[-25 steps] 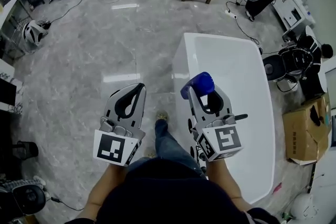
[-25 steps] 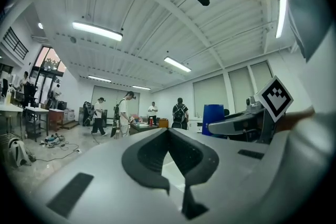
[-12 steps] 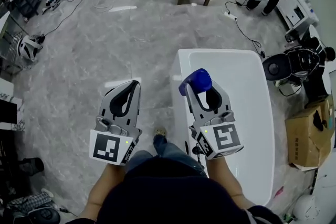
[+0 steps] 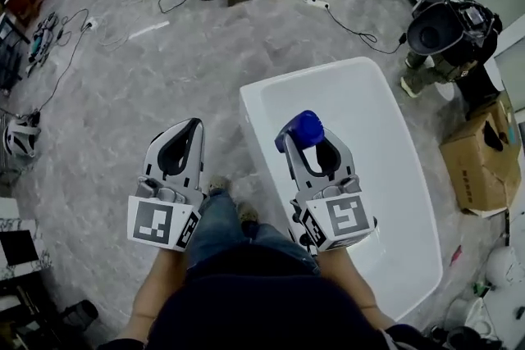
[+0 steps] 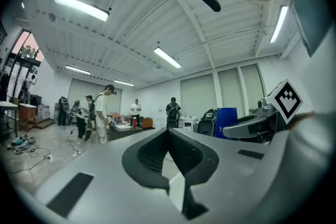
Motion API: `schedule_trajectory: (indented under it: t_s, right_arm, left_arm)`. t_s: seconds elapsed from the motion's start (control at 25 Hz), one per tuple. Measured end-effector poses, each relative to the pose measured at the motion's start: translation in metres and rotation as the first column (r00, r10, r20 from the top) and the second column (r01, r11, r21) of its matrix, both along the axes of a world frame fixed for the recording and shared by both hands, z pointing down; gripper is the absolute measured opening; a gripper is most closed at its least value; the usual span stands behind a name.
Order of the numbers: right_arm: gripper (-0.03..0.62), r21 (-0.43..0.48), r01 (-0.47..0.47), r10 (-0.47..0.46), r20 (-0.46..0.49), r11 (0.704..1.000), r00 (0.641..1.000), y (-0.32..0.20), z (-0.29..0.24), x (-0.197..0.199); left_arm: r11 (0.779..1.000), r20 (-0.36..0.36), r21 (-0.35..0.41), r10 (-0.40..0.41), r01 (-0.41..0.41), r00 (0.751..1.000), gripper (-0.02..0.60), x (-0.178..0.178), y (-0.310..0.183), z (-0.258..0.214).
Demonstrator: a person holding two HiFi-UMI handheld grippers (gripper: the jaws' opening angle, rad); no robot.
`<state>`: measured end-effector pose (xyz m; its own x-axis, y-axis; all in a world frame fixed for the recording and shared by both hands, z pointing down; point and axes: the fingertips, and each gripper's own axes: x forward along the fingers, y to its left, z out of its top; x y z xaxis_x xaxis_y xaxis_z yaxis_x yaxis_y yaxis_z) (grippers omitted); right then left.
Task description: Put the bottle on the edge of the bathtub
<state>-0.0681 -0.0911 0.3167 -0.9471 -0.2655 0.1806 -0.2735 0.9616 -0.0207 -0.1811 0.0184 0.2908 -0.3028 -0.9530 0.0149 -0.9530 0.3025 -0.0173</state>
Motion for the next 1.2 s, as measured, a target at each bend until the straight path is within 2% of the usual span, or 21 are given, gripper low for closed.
schedule_trajectory:
  t_s: [0.12, 0.2, 0.36, 0.52, 0.72, 0.96, 1.08, 1.2]
  right_arm:
    - [0.164, -0.002, -0.113, 0.113, -0.018, 0.994, 0.993, -0.022, 0.007, -0.004]
    - [0.164, 0.001, -0.209, 0.208, -0.030, 0.978, 0.978, -0.042, 0.011, -0.003]
    - [0.164, -0.005, -0.383, 0.383, -0.048, 0.924, 0.923, -0.088, 0.015, -0.002]
    - [0.164, -0.011, -0.517, 0.516, -0.064, 0.856, 0.854, -0.111, 0.022, -0.011]
    - [0.164, -0.034, -0.655, 0.650, -0.094, 0.755, 0.754, -0.120, 0.038, -0.007]
    - [0.164, -0.056, -0.754, 0.741, -0.148, 0.654, 0.655, -0.123, 0.062, 0.003]
    - [0.164, -0.064, -0.783, 0.764, -0.184, 0.619, 0.619, -0.120, 0.078, 0.010]
    - [0.164, -0.076, -0.798, 0.771, -0.217, 0.598, 0.599, -0.115, 0.099, 0.018]
  left_arm:
    - [0.993, -0.007, -0.007, 0.120, -0.120, 0.993, 0.021, -0.018, -0.041, 0.007]
    - [0.972, -0.015, -0.009, 0.233, -0.233, 0.972, 0.021, -0.022, -0.079, 0.011]
    - [0.894, 0.008, -0.026, 0.448, -0.448, 0.894, 0.021, -0.019, -0.149, 0.010]
    - [0.809, 0.000, -0.042, 0.587, -0.586, 0.810, 0.021, -0.035, -0.191, 0.018]
    - [0.698, -0.027, -0.074, 0.713, -0.712, 0.701, 0.021, -0.040, -0.224, 0.034]
    - [0.594, -0.081, -0.094, 0.795, -0.799, 0.601, 0.021, -0.032, -0.253, 0.057]
    - [0.539, -0.098, -0.108, 0.830, -0.835, 0.549, 0.021, -0.021, -0.259, 0.072]
    - [0.501, -0.118, -0.123, 0.850, -0.857, 0.514, 0.021, -0.007, -0.261, 0.090]
